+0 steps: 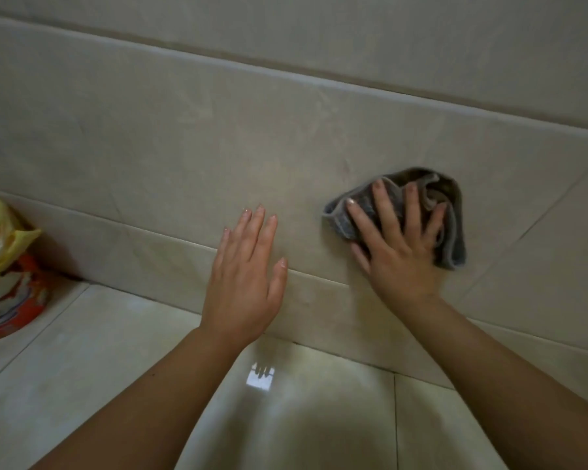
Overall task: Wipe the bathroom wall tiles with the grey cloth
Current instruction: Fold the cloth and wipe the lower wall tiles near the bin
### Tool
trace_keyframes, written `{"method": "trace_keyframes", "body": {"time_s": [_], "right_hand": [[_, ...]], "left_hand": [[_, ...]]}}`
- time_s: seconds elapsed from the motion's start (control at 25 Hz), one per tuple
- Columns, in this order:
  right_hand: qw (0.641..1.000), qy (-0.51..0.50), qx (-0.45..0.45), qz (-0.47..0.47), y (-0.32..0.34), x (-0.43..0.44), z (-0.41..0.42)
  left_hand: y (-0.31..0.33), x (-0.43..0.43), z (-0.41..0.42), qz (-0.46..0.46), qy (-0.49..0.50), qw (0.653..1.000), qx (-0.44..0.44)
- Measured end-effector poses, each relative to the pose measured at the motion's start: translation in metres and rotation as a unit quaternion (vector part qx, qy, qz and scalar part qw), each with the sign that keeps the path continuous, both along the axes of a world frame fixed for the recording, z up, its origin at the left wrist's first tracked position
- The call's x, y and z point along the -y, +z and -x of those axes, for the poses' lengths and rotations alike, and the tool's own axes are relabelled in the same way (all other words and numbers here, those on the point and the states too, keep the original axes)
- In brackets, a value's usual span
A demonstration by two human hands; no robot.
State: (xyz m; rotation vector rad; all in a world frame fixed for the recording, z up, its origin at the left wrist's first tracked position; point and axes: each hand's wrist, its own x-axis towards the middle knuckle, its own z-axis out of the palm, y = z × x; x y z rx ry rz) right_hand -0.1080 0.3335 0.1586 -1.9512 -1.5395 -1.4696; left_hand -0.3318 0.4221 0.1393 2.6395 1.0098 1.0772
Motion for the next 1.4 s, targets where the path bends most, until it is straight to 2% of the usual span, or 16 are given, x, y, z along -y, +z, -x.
{"method": "trace_keyframes", "body": {"time_s": [0.08, 0.16, 0.24, 0.36, 0.48, 0.6, 0.68, 0.8, 0.92, 1.04, 1.16, 1.24, 1.28, 1.4], "right_hand": [[1.000, 0.021, -0.003, 0.014, -0.009, -0.020, 0.017], [0.995, 0.057, 0.020, 0.075, -0.038, -0.025, 0.020], [0.986, 0.068, 0.051, 0.141, -0.068, -0.001, 0.000], [0.982, 0.014, 0.057, 0.179, -0.082, 0.062, -0.041], [0.995, -0.039, 0.024, 0.089, -0.047, 0.089, -0.061], [0.998, -0.047, -0.040, -0.006, -0.005, 0.059, -0.050], [0.998, -0.030, -0.057, -0.010, -0.006, 0.033, -0.032], [0.992, 0.029, 0.008, 0.121, -0.062, 0.033, -0.025], [0.979, 0.008, 0.049, 0.196, -0.096, 0.082, -0.062], [0.991, -0.043, 0.050, 0.116, -0.072, 0.110, -0.086], [0.997, -0.060, -0.026, -0.034, -0.024, 0.084, -0.079], [0.992, -0.056, -0.075, -0.080, -0.012, 0.054, -0.058], [0.996, -0.046, -0.062, -0.054, -0.019, 0.044, -0.048], [0.991, 0.015, 0.030, 0.127, -0.072, 0.053, -0.045]], "left_hand": [[0.002, -0.001, -0.008, -0.005, -0.007, 1.000, 0.006], [0.002, -0.002, -0.016, -0.003, -0.008, 1.000, 0.010], [-0.001, -0.001, -0.021, 0.010, -0.008, 1.000, 0.012], [-0.008, 0.002, -0.022, 0.011, -0.024, 1.000, 0.010], [-0.010, 0.004, -0.021, 0.002, -0.032, 0.999, 0.007], [-0.006, 0.010, -0.024, -0.002, -0.044, 0.999, -0.001], [-0.007, 0.012, -0.025, -0.011, -0.051, 0.999, -0.012], [-0.010, 0.011, -0.024, -0.011, -0.049, 0.999, -0.022], [-0.011, 0.007, -0.022, -0.007, -0.042, 0.999, -0.022], [-0.009, 0.005, -0.023, -0.008, -0.041, 0.999, -0.008], [-0.005, 0.007, -0.026, -0.010, -0.046, 0.999, -0.002], [-0.005, 0.009, -0.028, -0.013, -0.050, 0.999, 0.000], [-0.006, 0.009, -0.028, -0.014, -0.050, 0.999, 0.001], [-0.006, 0.004, -0.022, -0.013, -0.034, 0.999, 0.008]]}}
